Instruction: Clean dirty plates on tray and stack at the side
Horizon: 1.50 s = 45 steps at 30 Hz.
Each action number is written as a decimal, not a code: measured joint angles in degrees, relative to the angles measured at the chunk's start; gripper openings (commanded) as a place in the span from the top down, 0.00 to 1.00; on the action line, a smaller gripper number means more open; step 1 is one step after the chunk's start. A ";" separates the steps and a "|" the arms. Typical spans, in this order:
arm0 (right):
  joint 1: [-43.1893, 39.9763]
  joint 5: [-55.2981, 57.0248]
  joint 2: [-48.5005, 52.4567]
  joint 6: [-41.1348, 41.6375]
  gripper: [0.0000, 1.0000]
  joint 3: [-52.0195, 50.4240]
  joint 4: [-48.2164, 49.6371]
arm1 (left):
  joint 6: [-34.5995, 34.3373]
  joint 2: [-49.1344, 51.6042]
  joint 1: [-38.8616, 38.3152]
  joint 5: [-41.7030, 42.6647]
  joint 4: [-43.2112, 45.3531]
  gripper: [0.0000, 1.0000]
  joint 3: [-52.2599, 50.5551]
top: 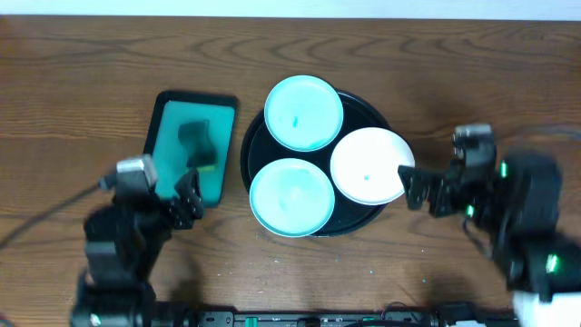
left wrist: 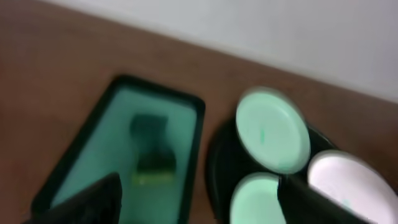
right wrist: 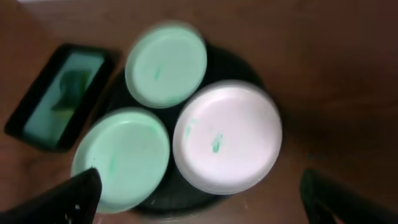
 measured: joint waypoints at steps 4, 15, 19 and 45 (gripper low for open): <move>0.00 -0.59 11.78 -0.87 0.01 11.04 -6.51 | -0.07 14.60 0.00 3.56 -13.00 0.20 13.90; 5.27 -11.85 25.24 1.99 0.34 12.31 -8.39 | -0.24 30.14 0.00 8.59 -24.41 0.19 25.33; 16.33 -7.54 29.68 8.70 0.41 5.42 -3.65 | -0.24 30.21 0.02 8.81 -24.74 0.20 25.33; 26.38 2.73 51.91 28.57 0.99 -0.55 12.59 | -0.26 34.18 0.00 -0.52 -28.46 0.25 25.42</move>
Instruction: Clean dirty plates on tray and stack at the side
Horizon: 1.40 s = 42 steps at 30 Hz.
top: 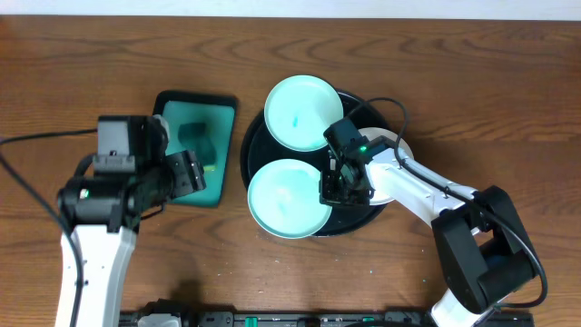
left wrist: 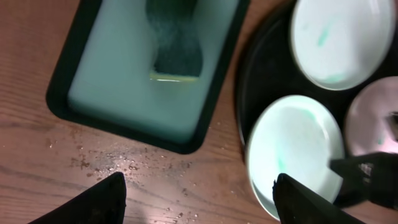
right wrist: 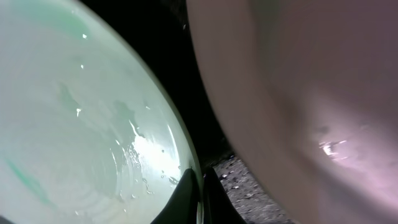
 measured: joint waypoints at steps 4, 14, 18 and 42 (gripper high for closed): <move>-0.02 6.08 -1.90 -2.58 0.99 0.31 0.00 | 0.00 7.26 0.00 -0.46 1.70 0.25 0.00; 0.63 15.41 -5.44 -9.16 0.99 0.92 1.75 | -1.03 28.02 1.46 -1.53 15.93 0.30 0.00; 0.79 15.96 -5.44 -12.24 0.99 0.94 1.92 | -1.31 33.51 1.75 -1.92 22.91 0.34 0.00; 2.14 18.08 -5.44 -12.92 0.99 0.94 1.44 | -2.10 43.71 1.27 -5.42 15.32 0.93 5.66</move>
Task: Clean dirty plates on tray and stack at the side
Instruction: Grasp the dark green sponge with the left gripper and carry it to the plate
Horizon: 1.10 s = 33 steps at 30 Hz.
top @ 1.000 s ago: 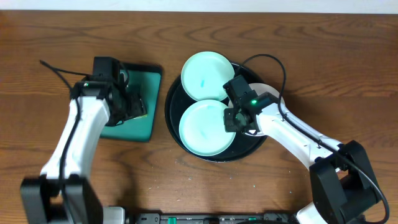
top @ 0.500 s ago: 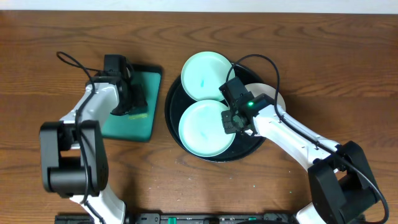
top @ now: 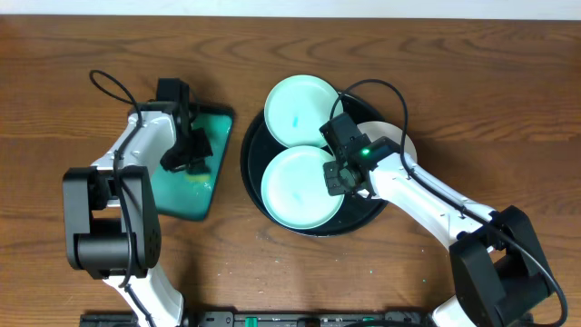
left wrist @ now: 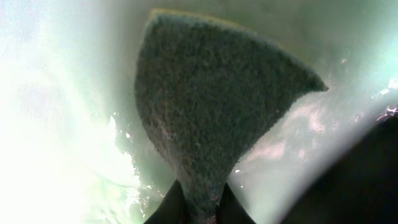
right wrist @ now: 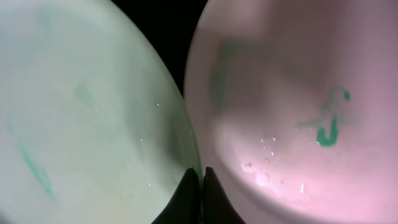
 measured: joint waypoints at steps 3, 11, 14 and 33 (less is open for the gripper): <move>0.00 0.46 0.00 1.81 0.99 0.00 -0.15 | 0.00 -1.49 -0.07 -0.59 -7.04 0.93 2.99; 0.42 0.96 0.00 3.78 0.99 0.00 -0.92 | 0.00 -12.66 -4.74 5.29 -11.30 0.93 6.91; 0.42 0.96 0.00 5.18 0.99 0.00 -1.79 | -1.09 -13.27 -8.41 8.13 -11.80 0.93 6.97; 0.42 -0.79 0.00 6.34 0.99 0.00 -0.79 | -10.16 -10.27 -26.16 19.89 6.86 0.93 -1.44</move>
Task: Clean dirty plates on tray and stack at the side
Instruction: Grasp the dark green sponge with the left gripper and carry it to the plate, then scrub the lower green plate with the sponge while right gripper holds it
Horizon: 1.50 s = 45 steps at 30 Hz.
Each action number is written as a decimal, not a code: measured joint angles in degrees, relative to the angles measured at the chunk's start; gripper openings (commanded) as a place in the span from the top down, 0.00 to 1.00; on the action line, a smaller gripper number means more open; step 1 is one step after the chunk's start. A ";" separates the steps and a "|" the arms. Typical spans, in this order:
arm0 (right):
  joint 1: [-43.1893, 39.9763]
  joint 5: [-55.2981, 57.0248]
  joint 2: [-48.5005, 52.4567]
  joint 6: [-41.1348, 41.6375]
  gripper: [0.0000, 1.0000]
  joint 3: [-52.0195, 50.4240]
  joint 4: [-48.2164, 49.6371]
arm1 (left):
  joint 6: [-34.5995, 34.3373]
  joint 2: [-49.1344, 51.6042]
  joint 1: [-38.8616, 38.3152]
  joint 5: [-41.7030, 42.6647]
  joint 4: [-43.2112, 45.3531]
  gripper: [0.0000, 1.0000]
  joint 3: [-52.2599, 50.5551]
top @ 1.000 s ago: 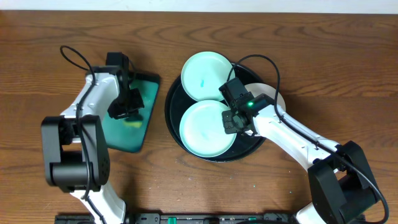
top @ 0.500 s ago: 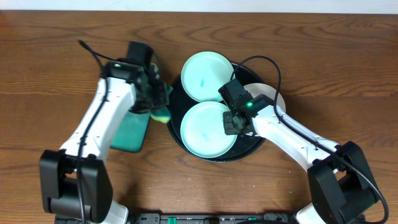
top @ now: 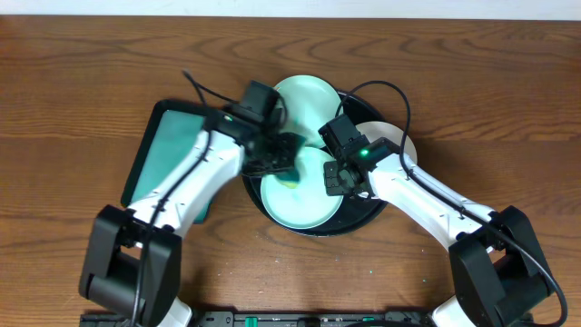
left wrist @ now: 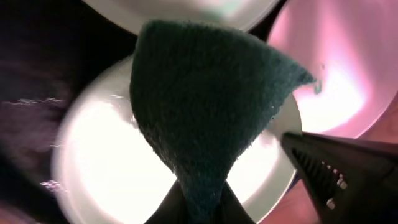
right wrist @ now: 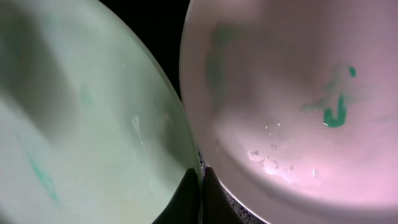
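A black round tray holds two mint plates and a white one. My right gripper is shut on the right rim of the near mint plate. In the right wrist view, that rim sits between the closed fingers beside the white plate, which carries a green stain. My left gripper is shut on a dark green sponge, held over the near mint plate. The far mint plate lies behind it.
A green rectangular tray with wet contents lies left of the round tray, partly under my left arm. Cables loop over the far mint plate and the white plate. Bare wooden table lies to the right.
My left gripper has carried the sponge out of the green tray and now holds it over the near mint plate. My right gripper remains shut on that plate's rim.
Both grippers stood open near the table's front edge, with the sponge lying in the green tray. Then my right gripper was at the near mint plate's rim and my left hovered over the green tray. Later my left was shut on the sponge there; now the sponge is over the plate.
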 measured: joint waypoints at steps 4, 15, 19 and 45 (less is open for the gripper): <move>0.00 0.00 0.00 -0.02 0.99 0.00 -0.09 | -4.31 3.74 -1.90 3.19 4.28 0.93 -2.19; 0.00 -0.26 0.02 -0.04 0.99 -0.17 -0.63 | -7.93 12.79 -2.19 8.00 2.27 0.92 -1.14; 0.00 -0.28 0.02 -0.04 0.99 -0.17 -0.70 | -8.00 12.11 -2.38 2.21 -3.02 0.93 0.61; 0.42 -14.38 0.85 4.59 0.52 -0.15 1.95 | -3.93 7.58 -1.92 -11.89 -7.10 0.93 0.26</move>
